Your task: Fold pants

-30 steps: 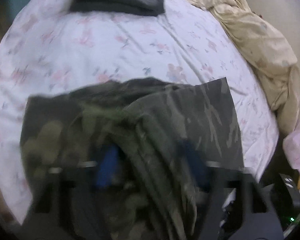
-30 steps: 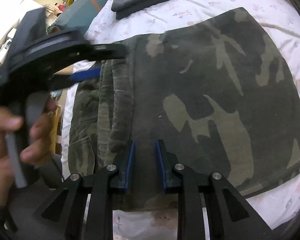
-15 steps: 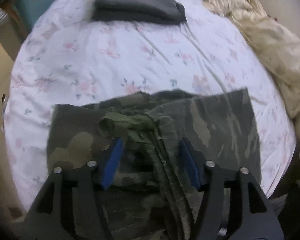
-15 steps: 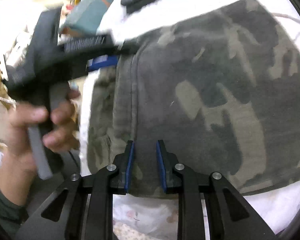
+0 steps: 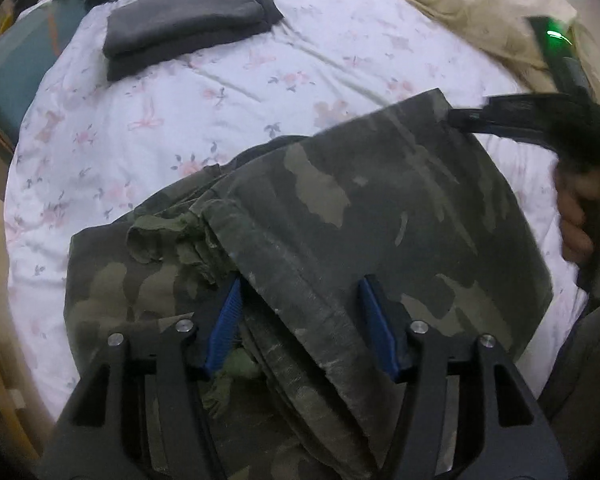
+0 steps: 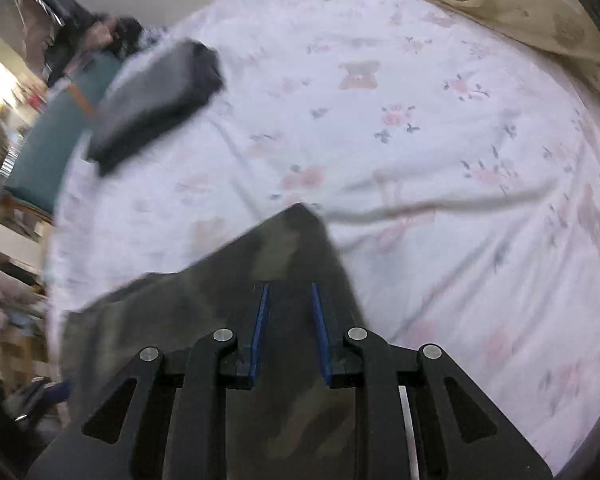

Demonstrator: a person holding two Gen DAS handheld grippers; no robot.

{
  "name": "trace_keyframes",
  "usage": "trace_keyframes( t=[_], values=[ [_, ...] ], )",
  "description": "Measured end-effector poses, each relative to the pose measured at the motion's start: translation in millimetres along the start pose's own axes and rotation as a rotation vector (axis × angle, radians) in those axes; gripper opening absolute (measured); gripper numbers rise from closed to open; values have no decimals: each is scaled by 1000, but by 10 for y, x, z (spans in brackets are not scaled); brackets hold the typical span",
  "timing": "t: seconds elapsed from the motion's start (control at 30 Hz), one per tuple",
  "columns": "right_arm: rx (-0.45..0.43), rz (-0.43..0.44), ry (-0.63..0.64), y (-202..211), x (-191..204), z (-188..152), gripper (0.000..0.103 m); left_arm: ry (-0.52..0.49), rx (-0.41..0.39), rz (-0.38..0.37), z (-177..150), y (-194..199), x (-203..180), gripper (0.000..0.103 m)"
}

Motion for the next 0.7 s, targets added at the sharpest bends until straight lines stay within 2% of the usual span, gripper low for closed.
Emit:
trace_keyframes(
  t=[0.1, 0.17, 0.23, 0.33, 0.47, 0.57, 0.63, 0.7],
  values=[
    [26, -55, 13, -329, -122, 68, 17, 10, 11, -17, 12, -34, 25, 55],
    [-12, -75, 35, -412, -134, 125, 12, 6, 19, -20, 7, -43, 23, 55],
    [-46, -116, 59, -429, -120, 222, 12, 12, 23, -22, 3, -29, 30, 55],
    [-28, -75, -12, -464, -225, 294, 12, 13, 17, -25, 20, -37, 5, 56],
    [-50, 16, -100, -176, -312, 297, 15, 23, 18, -31, 35, -45, 21, 56],
    [-24, 42, -127, -98, -315, 251, 15, 47, 25, -32, 59, -46, 37, 56],
    [4, 36, -106, -167, -269, 194, 15, 56, 22, -30, 60, -45, 47, 57],
    [44, -52, -48, -348, -213, 111, 12, 81, 20, -26, 52, -40, 64, 59]
  ],
)
Point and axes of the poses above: each gripper's, at about its wrist camera, not at the fingertips, and y roughly against the way its jaws point, x to its left, z to its top, the point moved 2 cm from there along -y, roughly the way its jaws point, and after that the axes turned 2 degrees about -y, right-handed, at the moved point
